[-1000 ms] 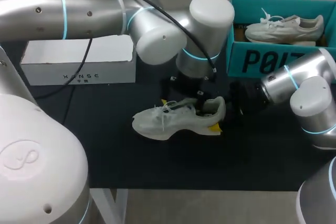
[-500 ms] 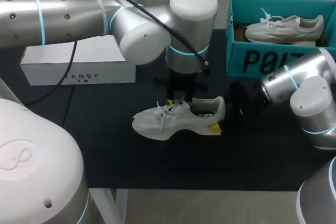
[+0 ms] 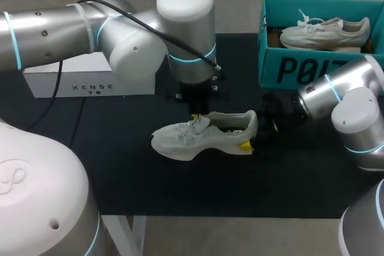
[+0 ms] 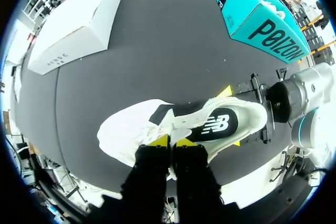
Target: Take the shoe out of the shoebox, open the shoe tongue, remove and reinsert the insole, then place the shoe into the shoebox
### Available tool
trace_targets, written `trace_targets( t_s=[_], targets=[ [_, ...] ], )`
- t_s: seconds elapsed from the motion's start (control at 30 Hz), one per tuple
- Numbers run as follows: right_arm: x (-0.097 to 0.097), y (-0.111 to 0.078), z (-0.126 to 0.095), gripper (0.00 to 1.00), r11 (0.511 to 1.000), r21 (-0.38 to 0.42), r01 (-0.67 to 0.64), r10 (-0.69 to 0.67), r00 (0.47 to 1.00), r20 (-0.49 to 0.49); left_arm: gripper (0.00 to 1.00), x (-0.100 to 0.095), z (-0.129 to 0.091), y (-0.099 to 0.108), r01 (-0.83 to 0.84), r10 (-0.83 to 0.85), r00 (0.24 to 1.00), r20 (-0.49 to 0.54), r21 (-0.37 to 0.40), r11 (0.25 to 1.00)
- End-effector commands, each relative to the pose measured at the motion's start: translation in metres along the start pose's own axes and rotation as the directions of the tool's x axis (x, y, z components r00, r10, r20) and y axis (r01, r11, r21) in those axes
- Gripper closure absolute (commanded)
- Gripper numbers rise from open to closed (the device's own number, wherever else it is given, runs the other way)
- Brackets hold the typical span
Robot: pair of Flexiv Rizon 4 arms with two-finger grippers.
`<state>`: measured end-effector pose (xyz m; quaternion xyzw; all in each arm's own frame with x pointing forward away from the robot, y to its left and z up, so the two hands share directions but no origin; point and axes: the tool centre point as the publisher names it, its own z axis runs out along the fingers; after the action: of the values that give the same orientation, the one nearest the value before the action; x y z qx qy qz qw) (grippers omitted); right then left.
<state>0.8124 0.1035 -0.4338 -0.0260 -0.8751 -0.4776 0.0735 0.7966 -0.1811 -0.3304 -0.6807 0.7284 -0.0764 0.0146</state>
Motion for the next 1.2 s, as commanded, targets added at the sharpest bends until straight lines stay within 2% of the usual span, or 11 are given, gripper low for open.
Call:
trace_targets(
  t_s=[0.03,0.1,0.2,0.43,0.63,0.73,0.8,0.83,0.9,1.07,1.2],
  targets=[
    [-0.001,-0.005,0.007,1.00,1.000,0.001,-0.002,0.002,1.000,0.001,0.63,-0.002,0.000,0.000,-0.001,0.001,1.000,-0.012,-0.007,1.000],
    [-0.001,-0.005,0.007,1.00,1.000,0.001,-0.002,0.002,1.000,0.001,0.64,-0.003,0.002,0.000,0.002,-0.002,1.000,-0.014,-0.008,1.000],
    [-0.001,-0.005,0.007,1.00,1.000,0.001,-0.002,0.002,1.000,0.001,0.55,-0.003,0.002,-0.001,0.002,-0.002,1.000,-0.014,-0.010,1.000],
    [-0.001,-0.005,0.007,1.00,1.000,0.001,-0.002,0.002,1.000,0.001,0.56,-0.001,-0.004,-0.005,-0.027,0.027,1.000,-0.011,-0.014,1.000],
    [-0.001,-0.005,0.007,1.00,1.000,0.001,-0.002,0.002,1.000,0.001,0.60,0.003,-0.012,-0.008,-0.053,0.053,0.999,-0.002,-0.054,0.997],
    [-0.001,-0.005,0.007,1.00,1.000,0.001,-0.002,0.002,1.000,0.001,0.67,0.005,-0.012,-0.009,-0.073,0.074,0.997,0.005,-0.079,0.994],
    [-0.001,-0.005,0.007,1.00,1.000,0.001,-0.002,0.002,1.000,0.001,0.79,0.006,-0.011,-0.009,-0.078,0.078,0.997,0.007,-0.086,0.993],
    [-0.001,-0.005,0.007,1.00,1.000,0.001,-0.002,0.002,1.000,0.001,0.81,0.006,-0.009,-0.009,-0.079,0.079,0.997,0.006,-0.090,0.993],
    [-0.001,-0.005,0.007,1.00,1.000,0.001,-0.002,0.002,1.000,0.001,1.00,0.005,-0.006,-0.009,-0.076,0.077,0.997,0.006,-0.100,0.992],
    [-0.001,-0.005,0.007,1.00,1.000,0.001,-0.002,0.002,1.000,0.001,1.00,0.006,-0.004,-0.005,-0.073,0.073,0.997,-0.004,-0.106,0.992],
    [-0.001,-0.005,0.007,1.00,1.000,0.001,-0.002,0.002,1.000,0.001,1.00,-0.001,-0.008,0.005,-0.043,0.041,0.999,-0.036,-0.065,0.997]
  ],
)
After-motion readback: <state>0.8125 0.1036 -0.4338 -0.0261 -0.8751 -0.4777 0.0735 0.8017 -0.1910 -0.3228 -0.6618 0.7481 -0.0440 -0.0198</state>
